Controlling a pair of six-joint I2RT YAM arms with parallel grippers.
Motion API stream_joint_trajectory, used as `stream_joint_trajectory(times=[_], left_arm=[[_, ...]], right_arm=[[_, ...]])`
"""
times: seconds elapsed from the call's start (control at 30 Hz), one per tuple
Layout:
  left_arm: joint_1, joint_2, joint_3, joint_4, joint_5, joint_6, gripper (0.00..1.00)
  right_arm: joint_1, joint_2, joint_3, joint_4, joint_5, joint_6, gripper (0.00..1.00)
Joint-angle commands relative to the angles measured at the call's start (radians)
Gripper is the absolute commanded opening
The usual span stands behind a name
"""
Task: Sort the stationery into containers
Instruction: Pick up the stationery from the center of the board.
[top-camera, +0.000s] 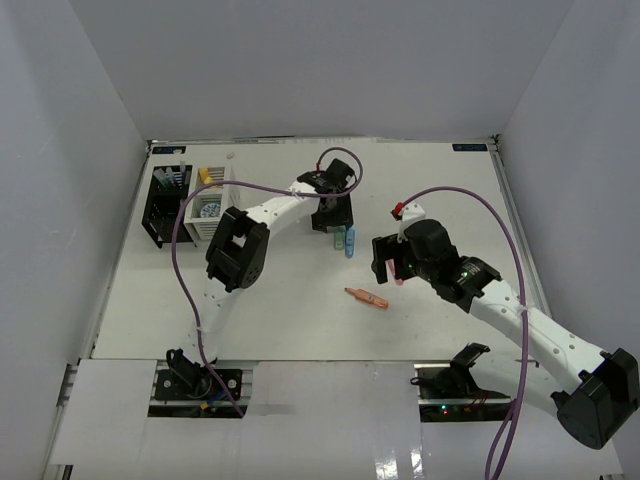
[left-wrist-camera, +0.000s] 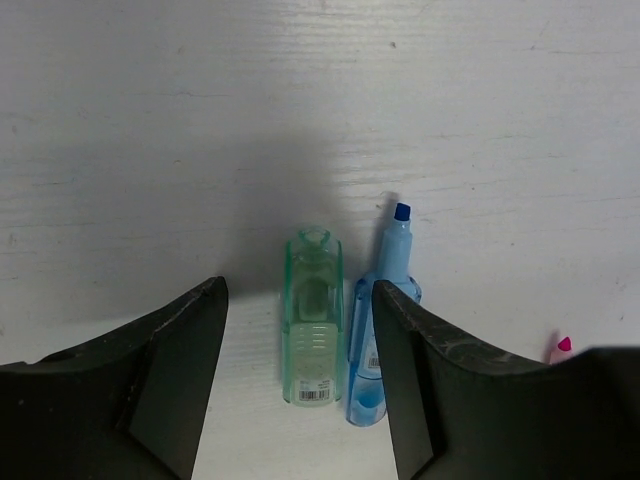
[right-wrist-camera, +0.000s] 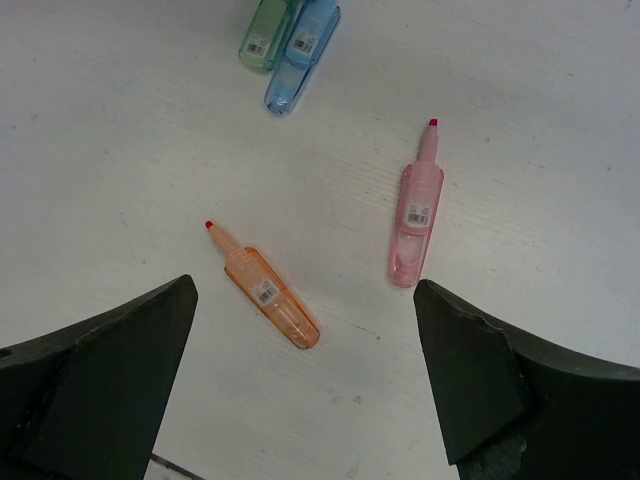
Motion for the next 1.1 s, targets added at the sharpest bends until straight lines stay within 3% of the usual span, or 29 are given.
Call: stream_joint_trajectory(times=[0.0,0.17,0.47,0.63,0.73,0.9,1.07], left_arm=[[-0.011,-0.002,-0.024,0.019,-0.018,-0.008,0.70],[-0.012,-0.013,-0.082,0.017,-0.046,-0.008,0.62],[-0.011,-0.069,-0.177,0.020,-0.089,0.018,0.40],[-0.011,-0.126,-0.214,0.034,-0.072,0.023,0.11],[-0.011,-0.186,-0.213,0.046,-0.100,0.026,0.02],[0.008,-0.348,-0.234,0.132,-0.233,0.066,0.00],[0.106,-0.606,-0.380,0.308,-0.383,0.113,0.00]], right_arm=[[-0.003,-0.017,-0.003,0.001,0.022,0.014,0.96],[-0.003,-0.017,-0.008,0.001,0.024,0.011,0.96],[-0.003,-0.014,-0.014,0.002,0.024,0.013,0.96],[-0.003,-0.012,-0.014,0.002,0.022,0.016,0.96],[-0.003,-0.015,-0.013,0.002,0.021,0.014,0.96],[-0.003,-0.012,-0.006,0.004,0.018,0.006,0.96],[-0.005,-0.009,0.000,0.010,0.008,0.002,0.96]])
